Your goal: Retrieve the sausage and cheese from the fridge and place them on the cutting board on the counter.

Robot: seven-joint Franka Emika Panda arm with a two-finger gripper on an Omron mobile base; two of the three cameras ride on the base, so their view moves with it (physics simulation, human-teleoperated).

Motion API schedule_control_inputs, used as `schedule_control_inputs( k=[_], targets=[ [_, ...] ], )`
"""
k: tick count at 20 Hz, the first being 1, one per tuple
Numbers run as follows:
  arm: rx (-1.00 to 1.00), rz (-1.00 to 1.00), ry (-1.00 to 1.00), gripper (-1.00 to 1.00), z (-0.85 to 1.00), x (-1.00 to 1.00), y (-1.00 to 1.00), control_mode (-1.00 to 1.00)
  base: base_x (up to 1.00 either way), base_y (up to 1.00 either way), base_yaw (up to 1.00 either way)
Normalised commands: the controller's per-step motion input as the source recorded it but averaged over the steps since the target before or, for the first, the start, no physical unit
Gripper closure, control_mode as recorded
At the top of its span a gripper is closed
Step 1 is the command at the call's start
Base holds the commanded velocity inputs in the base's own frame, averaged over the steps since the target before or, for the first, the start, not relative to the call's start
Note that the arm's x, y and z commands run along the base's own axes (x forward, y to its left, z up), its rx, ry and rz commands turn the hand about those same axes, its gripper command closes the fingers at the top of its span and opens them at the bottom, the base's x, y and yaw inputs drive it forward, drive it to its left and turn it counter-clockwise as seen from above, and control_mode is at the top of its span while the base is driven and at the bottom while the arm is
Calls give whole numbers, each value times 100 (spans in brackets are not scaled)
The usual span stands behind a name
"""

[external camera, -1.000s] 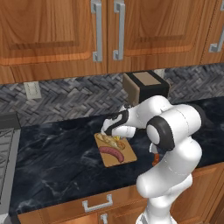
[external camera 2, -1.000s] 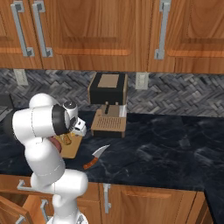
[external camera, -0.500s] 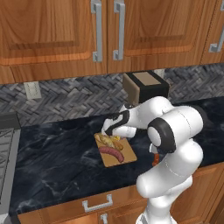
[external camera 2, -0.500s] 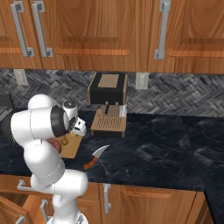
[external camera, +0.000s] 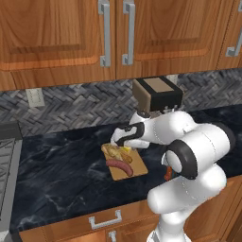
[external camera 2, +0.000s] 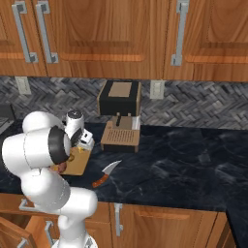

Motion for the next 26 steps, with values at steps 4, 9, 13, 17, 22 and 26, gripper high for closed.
schedule_control_inputs(
  k=[4,9,13,17,22,26],
  targets=[
    [0,0,-1,-100,71,-64,0,-100,0,0,0],
    [0,0,-1,-100,59,-81,-7,-100,0,0,0],
    [0,6,-9,-100,59,-100,-2,-100,0,0,0],
    [-2,12,-15,-100,59,-100,-1,-100,0,0,0],
    [-5,8,-22,-100,41,-100,-1,-100,0,0,0],
    [-1,1,-35,-100,22,-100,-18,-100,0,0,0]
  ],
)
